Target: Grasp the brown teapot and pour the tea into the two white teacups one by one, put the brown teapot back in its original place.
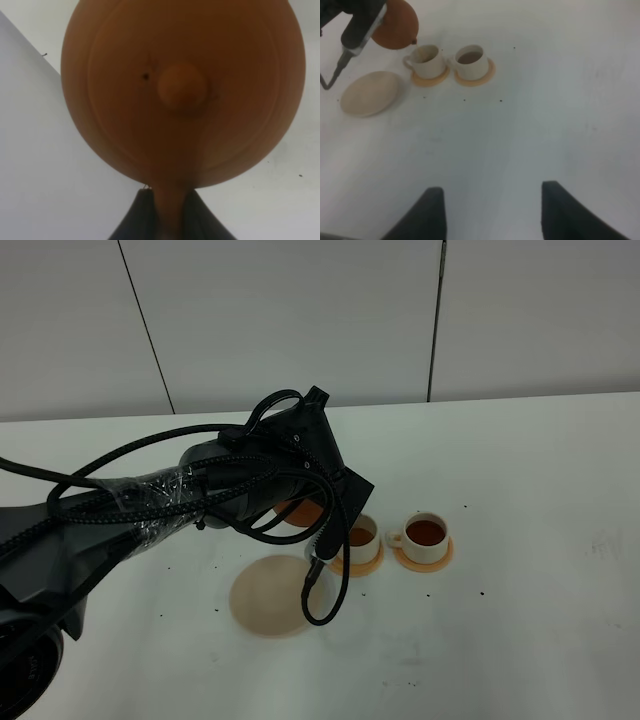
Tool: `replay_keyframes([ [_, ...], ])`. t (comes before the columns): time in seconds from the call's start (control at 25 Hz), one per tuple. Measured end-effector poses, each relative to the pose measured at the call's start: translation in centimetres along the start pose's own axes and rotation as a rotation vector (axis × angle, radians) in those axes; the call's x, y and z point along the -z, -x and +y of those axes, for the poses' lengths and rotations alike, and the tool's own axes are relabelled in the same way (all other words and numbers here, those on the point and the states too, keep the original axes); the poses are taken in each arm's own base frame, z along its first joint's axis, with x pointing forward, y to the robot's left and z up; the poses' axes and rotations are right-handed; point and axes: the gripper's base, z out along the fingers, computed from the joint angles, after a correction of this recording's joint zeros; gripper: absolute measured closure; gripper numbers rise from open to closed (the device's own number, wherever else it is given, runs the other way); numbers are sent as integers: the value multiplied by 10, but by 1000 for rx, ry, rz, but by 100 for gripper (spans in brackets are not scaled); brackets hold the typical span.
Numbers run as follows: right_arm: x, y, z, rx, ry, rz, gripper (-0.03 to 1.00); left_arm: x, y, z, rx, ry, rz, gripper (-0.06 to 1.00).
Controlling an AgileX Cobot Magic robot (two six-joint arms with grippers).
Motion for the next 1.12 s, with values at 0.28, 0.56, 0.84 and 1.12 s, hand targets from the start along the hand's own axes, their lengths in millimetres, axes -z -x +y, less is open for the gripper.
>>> replay_keyframes([
  [0.28,0,0,0,0,0,0,55,2,3,1,-18,8,0,78],
  [0.56,0,0,0,0,0,0,55,1,3,0,-27,4,5,78],
  [0.84,0,0,0,0,0,0,55,1,3,1,-34,9,12,78],
  [1.12,0,0,0,0,0,0,55,1,3,1,-38,10,12,78],
])
